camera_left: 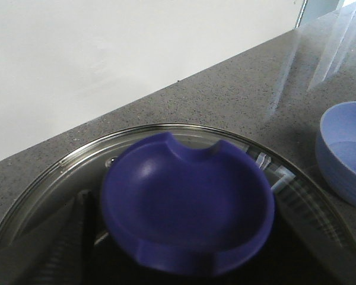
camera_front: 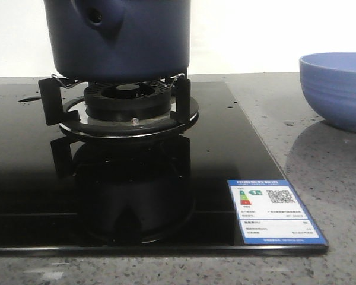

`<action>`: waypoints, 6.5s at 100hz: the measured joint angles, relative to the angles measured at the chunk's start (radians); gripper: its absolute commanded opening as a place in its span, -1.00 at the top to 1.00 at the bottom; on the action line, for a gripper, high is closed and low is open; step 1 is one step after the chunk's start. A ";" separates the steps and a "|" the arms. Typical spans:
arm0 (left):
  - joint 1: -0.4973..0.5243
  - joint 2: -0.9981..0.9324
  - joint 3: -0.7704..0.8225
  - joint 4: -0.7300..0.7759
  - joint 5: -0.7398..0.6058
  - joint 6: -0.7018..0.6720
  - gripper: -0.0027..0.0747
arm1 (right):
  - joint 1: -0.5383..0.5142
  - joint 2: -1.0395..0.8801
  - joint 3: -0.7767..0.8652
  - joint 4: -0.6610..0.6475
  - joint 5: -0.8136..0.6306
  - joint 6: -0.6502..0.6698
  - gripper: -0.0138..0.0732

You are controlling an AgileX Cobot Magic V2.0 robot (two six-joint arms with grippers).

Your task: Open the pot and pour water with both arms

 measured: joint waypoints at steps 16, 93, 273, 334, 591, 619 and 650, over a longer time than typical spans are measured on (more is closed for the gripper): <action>0.000 0.000 0.000 -0.006 0.000 0.016 0.14 | 0.000 0.000 0.000 0.000 0.000 0.000 -0.35; 0.043 -0.060 -0.025 -0.015 0.012 0.016 -0.15 | -0.060 0.180 -0.094 -0.061 0.096 0.067 -0.21; 0.479 -0.209 -0.027 -0.076 0.124 0.016 -0.15 | -0.172 1.044 -1.043 0.068 0.540 -0.012 0.82; 0.577 -0.209 -0.027 -0.084 0.149 0.016 -0.15 | 0.186 1.362 -1.547 0.106 0.491 -0.020 0.82; 0.579 -0.209 -0.027 -0.119 0.175 0.016 -0.15 | 0.307 1.089 -0.597 -0.128 -1.404 -0.062 0.78; 0.579 -0.209 -0.027 -0.125 0.190 0.016 -0.16 | 0.307 1.079 -0.608 -0.128 -1.308 -0.062 0.78; 0.574 -0.209 -0.027 -0.280 0.315 0.096 -0.16 | 0.224 0.982 -0.853 -0.090 -0.510 -0.064 0.78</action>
